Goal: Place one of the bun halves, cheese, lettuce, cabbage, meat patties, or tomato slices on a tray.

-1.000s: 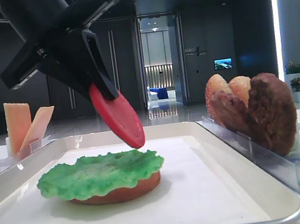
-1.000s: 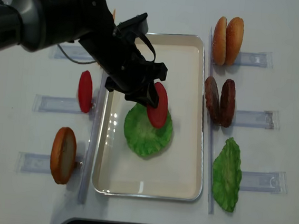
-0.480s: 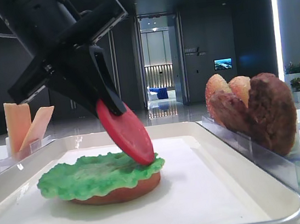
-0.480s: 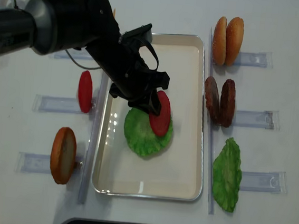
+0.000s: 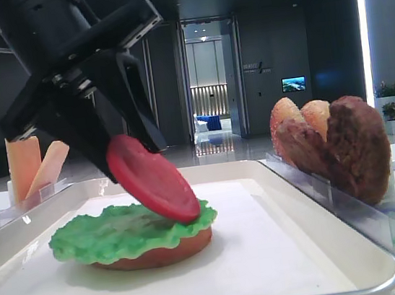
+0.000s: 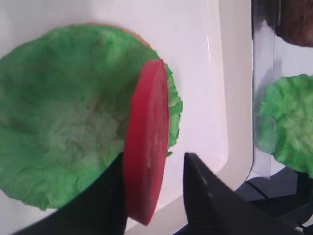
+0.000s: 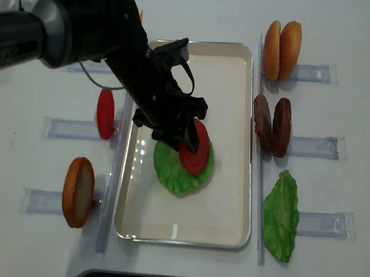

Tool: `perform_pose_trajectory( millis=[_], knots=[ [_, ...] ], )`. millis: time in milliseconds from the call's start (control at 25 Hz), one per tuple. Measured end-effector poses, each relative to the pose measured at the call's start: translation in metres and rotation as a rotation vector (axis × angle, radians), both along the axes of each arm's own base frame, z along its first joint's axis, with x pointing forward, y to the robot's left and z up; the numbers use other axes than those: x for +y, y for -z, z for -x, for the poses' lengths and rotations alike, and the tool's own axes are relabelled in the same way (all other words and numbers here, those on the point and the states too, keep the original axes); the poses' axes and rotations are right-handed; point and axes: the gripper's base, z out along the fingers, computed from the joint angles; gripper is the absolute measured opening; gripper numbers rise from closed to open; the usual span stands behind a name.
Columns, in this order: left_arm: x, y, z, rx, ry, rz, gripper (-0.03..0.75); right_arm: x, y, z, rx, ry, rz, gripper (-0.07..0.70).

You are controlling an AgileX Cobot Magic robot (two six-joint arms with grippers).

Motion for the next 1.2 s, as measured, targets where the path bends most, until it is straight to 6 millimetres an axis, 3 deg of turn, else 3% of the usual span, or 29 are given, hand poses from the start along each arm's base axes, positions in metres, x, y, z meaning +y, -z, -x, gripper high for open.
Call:
perform_pose_trajectory(
  millis=[160,320,440,600,800,960,1080,1200],
  knots=[
    [0.004,0.002,0.006,0.053,0.046,-0.041,0.328,0.000,0.000,0.000,0.000,0.000,0.000,0.475],
    [0.014,0.004,0.010,0.083,0.070,-0.154,0.337,0.000,0.000,0.000,0.000,0.000,0.000,0.475],
    [0.021,-0.006,0.012,0.055,0.058,-0.216,0.338,0.000,0.000,0.000,0.000,0.000,0.000,0.475],
    [0.026,-0.037,0.011,-0.030,0.038,-0.227,0.342,0.000,0.000,0.000,0.000,0.000,0.000,0.475],
    [0.031,-0.091,0.001,-0.179,-0.011,-0.258,0.351,0.000,0.000,0.000,0.000,0.000,0.000,0.475],
    [0.036,-0.129,-0.009,-0.282,-0.040,-0.311,0.430,0.000,0.000,0.000,0.000,0.000,0.000,0.475],
    [0.038,-0.149,-0.015,-0.354,-0.058,-0.332,0.461,0.000,0.000,0.000,0.000,0.000,0.000,0.475],
    [0.060,-0.159,-0.029,-0.403,-0.137,-0.388,0.468,0.000,0.000,0.000,0.000,0.000,0.000,0.475]
  ],
)
